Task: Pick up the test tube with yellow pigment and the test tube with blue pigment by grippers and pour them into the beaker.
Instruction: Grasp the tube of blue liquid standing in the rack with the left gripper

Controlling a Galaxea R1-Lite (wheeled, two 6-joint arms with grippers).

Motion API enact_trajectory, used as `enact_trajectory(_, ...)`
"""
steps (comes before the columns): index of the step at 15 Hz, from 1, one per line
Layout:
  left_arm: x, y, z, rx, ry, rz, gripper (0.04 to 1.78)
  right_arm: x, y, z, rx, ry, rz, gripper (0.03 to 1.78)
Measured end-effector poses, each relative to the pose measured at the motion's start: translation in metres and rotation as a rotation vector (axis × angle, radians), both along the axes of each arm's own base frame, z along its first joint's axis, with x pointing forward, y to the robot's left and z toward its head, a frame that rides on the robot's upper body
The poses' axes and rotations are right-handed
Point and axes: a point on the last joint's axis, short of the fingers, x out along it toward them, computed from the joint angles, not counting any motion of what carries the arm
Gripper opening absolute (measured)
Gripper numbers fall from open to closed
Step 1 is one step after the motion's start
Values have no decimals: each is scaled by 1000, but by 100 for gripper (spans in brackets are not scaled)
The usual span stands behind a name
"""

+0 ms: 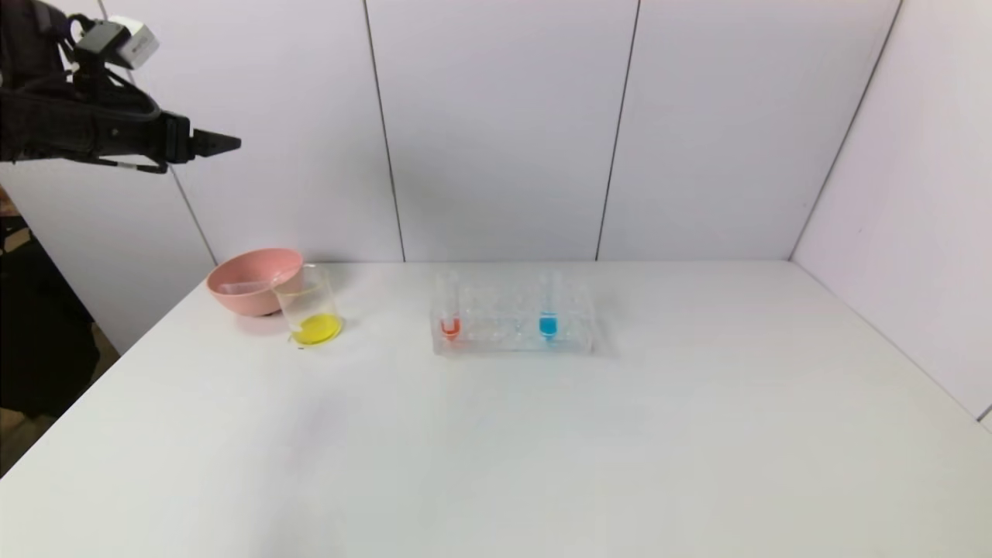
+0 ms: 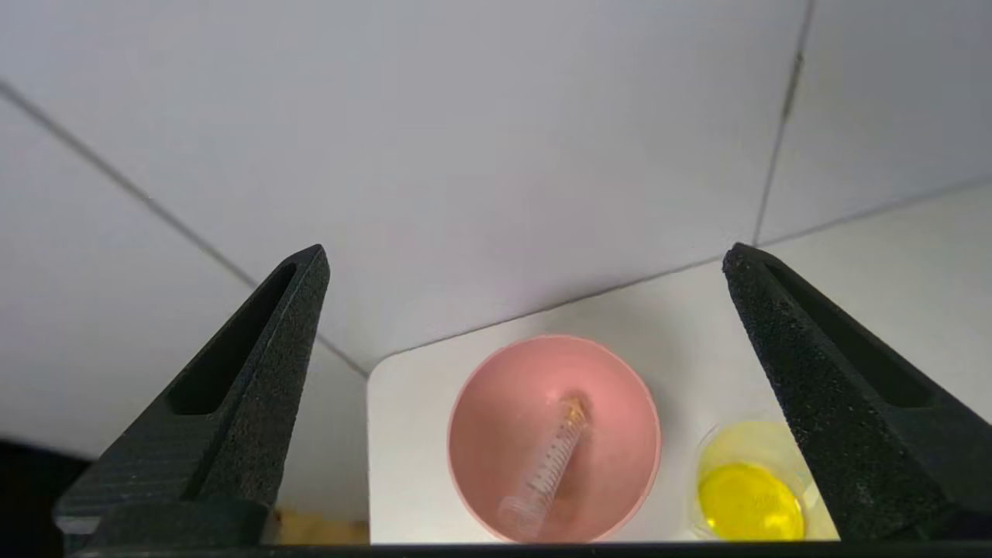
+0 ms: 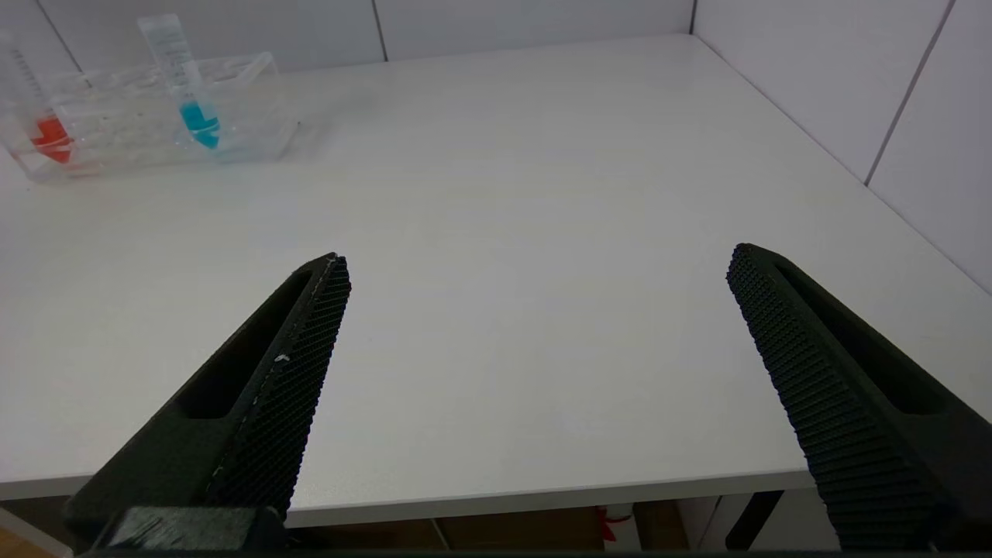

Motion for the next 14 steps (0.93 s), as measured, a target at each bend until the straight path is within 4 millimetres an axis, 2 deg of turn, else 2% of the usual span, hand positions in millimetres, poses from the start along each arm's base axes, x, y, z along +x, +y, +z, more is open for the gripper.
enact_trajectory(3, -36, -60, 40, -3, -66, 336, 178, 0, 0, 0, 0, 0, 0, 177)
enact_trajectory(5, -70, -91, 68, -26, -152, 473, 178, 0, 0, 0, 0, 0, 0, 177)
enact_trajectory(9, -135, -169, 99, -107, -243, 375, 178, 0, 0, 0, 0, 0, 0, 177)
enact_trajectory(11, -165, -208, 99, -173, -247, 322, 178, 0, 0, 0, 0, 0, 0, 177)
enact_trajectory(12, -174, -226, 92, -200, -235, 298, 178, 0, 0, 0, 0, 0, 0, 177)
enact_trajectory(14, -187, -260, 64, -217, -202, 248, 178, 0, 0, 0, 0, 0, 0, 177)
